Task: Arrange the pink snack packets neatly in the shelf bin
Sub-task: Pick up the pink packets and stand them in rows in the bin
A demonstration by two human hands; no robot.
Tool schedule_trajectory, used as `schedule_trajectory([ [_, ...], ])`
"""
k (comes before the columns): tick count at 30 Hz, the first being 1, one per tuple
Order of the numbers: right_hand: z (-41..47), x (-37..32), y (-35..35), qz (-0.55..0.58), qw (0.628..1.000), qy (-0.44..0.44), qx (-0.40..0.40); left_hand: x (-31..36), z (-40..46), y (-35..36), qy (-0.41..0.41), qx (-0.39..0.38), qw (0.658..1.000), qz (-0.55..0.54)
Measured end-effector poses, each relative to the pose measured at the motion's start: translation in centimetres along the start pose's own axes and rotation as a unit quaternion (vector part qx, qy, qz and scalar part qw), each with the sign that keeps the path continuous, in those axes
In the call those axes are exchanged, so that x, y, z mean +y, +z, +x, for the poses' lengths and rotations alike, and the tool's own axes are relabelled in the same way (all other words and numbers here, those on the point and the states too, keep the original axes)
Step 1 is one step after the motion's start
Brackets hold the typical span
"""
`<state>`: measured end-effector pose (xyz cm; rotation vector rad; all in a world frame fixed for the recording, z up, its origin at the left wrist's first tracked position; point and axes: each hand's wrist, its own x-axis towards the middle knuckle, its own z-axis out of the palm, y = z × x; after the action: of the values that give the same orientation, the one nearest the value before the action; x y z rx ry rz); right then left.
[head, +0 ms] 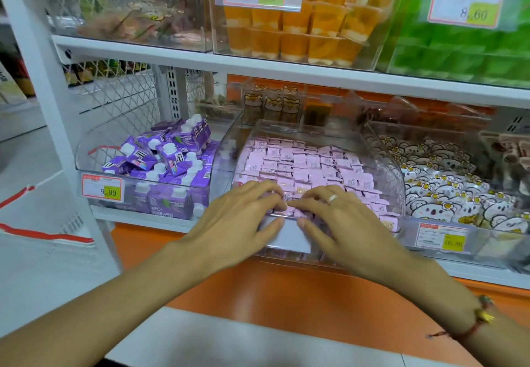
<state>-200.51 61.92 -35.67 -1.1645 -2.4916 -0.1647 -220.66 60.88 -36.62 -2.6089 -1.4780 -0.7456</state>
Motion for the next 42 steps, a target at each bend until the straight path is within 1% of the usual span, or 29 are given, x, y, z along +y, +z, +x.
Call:
schedule_trajectory([
  [2,0.2,0.2,-0.8,0.045,0.998,0.03,0.023,0.0,0.0,0.0,-0.003,-0.006,1.0,-0.003],
  [4,0.3,0.8,-1.2,0.025,0.997,0.055,0.044,0.0,-0.1,0.0,-0.007,-0.005,1.0,-0.003],
  [5,0.4,1.2,-1.2,0.016,0.997,0.069,0.037,-0.1,-0.2,0.1,-0.008,-0.005,1.0,-0.006],
  [6,0.6,1.5,-1.2,0.038,0.995,0.086,0.02,-0.2,-0.4,0.1,-0.01,-0.005,1.0,-0.012],
  [9,1.6,2.1,-1.4,0.173,0.974,0.141,-0.031,-0.4,-0.6,0.0,-0.003,0.005,1.0,-0.018],
  [12,2.2,2.4,-1.9,0.231,0.961,0.146,-0.051,-0.4,-0.6,-0.2,0.009,0.008,1.0,0.003],
  [13,2.2,2.3,-2.0,0.228,0.962,0.139,-0.047,-0.3,-0.5,-0.2,0.012,0.006,1.0,0.011],
  [14,2.2,2.1,-1.9,0.192,0.973,0.122,-0.036,-0.3,-0.5,-0.3,0.013,0.004,1.0,0.016],
  [16,2.1,1.4,-1.4,0.045,0.998,0.05,0.014,-0.3,-0.4,-0.3,0.012,0.0,1.0,0.018],
  [17,2.0,1.0,-1.1,-0.018,0.999,0.008,0.041,-0.3,-0.4,-0.4,0.011,0.003,1.0,0.017],
  [18,2.0,0.6,-0.9,-0.045,0.997,-0.012,0.058,-0.2,-0.3,-0.4,0.01,0.006,1.0,0.016],
  [20,1.9,0.1,-0.7,-0.017,0.997,0.002,0.073,-0.2,-0.2,-0.4,0.009,0.007,1.0,0.018],
  [22,1.9,0.0,-0.8,0.091,0.988,0.058,0.111,-0.2,-0.2,-0.4,0.009,0.008,1.0,0.024],
  [24,2.1,0.0,-1.3,0.213,0.95,0.115,0.196,-0.2,-0.1,-0.4,0.007,0.007,1.0,0.025],
  [25,2.2,-0.1,-1.7,0.249,0.929,0.135,0.238,-0.2,-0.1,-0.4,0.008,0.007,1.0,0.023],
  [27,2.1,-0.1,-2.3,0.275,0.897,0.157,0.309,-0.1,-0.1,-0.3,0.008,0.007,1.0,0.023],
  [29,1.9,0.0,-3.1,0.28,0.871,0.165,0.368,-0.1,-0.2,-0.3,-0.012,0.02,1.0,0.0],
  [31,1.7,0.1,-3.9,0.304,0.843,0.176,0.407,0.0,-0.3,-0.3,-0.053,0.049,0.996,-0.059],
  [32,1.6,0.1,-4.2,0.328,0.829,0.19,0.412,0.2,-0.3,-0.4,-0.064,0.073,0.99,-0.099],
  [33,1.6,0.0,-4.4,0.361,0.814,0.211,0.403,0.6,-0.3,-0.6,-0.067,0.097,0.982,-0.145],
  [35,1.6,-0.6,-4.3,0.45,0.781,0.26,0.348,1.5,-0.2,-1.1,-0.045,0.128,0.965,-0.225],
  [37,1.7,-1.4,-3.7,0.527,0.745,0.297,0.28,2.2,0.0,-1.4,0.007,0.152,0.963,-0.222],
  [39,1.7,-2.0,-3.2,0.593,0.702,0.315,0.236,2.5,0.2,-1.7,0.037,0.179,0.961,-0.208],
  [40,1.6,-2.1,-3.3,0.625,0.678,0.32,0.215,2.6,0.2,-1.9,0.035,0.192,0.954,-0.228],
  [41,1.6,-2.2,-3.5,0.653,0.658,0.321,0.194,2.5,0.3,-2.0,0.015,0.202,0.94,-0.274],
  [42,1.6,-2.0,-3.8,0.67,0.646,0.32,0.175,2.5,0.4,-2.1,-0.032,0.202,0.914,-0.349],
])
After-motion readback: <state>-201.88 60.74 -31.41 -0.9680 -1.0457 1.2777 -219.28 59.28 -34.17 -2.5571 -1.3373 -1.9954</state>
